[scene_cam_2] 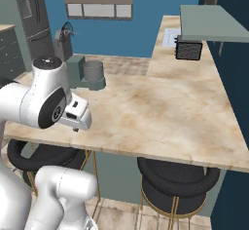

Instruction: Close the stand mixer head.

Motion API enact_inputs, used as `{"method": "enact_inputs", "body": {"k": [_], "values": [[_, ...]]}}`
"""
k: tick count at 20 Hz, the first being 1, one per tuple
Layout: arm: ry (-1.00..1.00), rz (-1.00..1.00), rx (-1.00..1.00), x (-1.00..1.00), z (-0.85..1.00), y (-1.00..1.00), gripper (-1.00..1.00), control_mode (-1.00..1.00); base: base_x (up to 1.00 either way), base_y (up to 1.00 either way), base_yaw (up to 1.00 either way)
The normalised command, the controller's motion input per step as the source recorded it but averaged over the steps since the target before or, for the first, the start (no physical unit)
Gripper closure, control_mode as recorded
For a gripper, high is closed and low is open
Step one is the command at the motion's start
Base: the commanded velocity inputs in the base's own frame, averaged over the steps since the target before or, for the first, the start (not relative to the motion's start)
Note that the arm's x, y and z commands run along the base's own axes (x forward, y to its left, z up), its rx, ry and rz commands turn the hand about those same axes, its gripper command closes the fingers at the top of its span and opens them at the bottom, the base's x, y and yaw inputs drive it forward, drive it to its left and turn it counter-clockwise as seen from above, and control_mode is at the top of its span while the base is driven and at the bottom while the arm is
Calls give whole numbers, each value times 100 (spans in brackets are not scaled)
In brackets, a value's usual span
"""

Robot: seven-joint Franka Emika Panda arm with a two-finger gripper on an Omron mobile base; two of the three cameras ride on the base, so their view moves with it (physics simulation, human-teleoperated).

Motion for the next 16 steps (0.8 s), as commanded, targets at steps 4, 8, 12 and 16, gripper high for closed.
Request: {"method": "enact_inputs", "body": {"k": [4, 8, 12, 16], "values": [[0, 0, 0, 0, 0, 0, -100, 100, -46, 17, -2], [0, 0, 0, 0, 0, 0, -100, 100, -46, 37, -6], [0, 0, 0, 0, 0, 0, -100, 100, 0, 88, -2], [0, 0, 0, 0, 0, 0, -100, 100, 1, 100, 0]]}}
